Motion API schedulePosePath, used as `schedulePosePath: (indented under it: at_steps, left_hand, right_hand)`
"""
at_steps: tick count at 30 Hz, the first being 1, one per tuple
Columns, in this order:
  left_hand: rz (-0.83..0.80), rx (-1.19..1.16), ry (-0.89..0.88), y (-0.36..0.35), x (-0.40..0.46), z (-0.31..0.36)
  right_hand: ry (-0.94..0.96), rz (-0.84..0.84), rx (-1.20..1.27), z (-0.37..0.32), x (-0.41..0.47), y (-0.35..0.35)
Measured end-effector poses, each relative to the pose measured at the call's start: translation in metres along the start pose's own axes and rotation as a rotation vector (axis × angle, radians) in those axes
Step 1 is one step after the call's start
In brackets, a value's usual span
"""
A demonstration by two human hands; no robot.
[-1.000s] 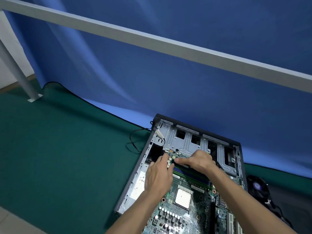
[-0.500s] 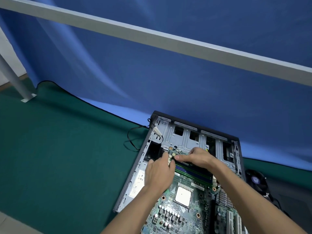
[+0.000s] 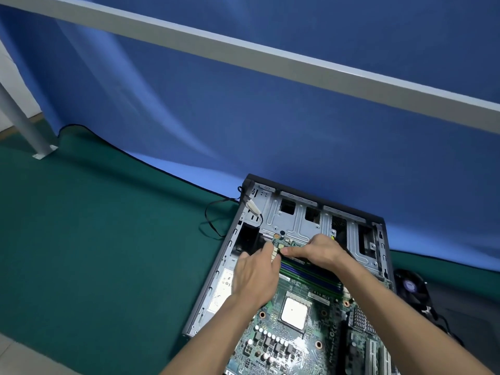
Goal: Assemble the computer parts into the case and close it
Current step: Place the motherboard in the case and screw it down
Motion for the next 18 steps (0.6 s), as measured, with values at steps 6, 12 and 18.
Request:
schedulePosePath:
  at_steps: [6, 12, 18]
  left_hand:
    - [-0.066, 0.035, 0.009, -0.004, 0.007, 0.004]
    - [-0.048, 0.047, -0.003, 0.003, 0.004, 0.005]
    - [-0.035, 0.057, -0.004, 0.003, 0.002, 0.004]
  right_hand:
    - [-0.003, -0.079, 0.023, -0.002, 0.006, -0.002]
    - [-0.010, -0.038, -0.060, 0.001, 0.013, -0.006]
    - [0.015, -0.044, -0.063, -0.005, 0.006, -0.001]
Point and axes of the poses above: each hand's wrist, its own x-axis towards the middle knuckle, its own y-axis out of the back of the hand, z = x × y, the point moved 8 cm from there along x, towards the middle knuckle, and after that the axes turned 3 degrees about -x, right-handed, at the moved point
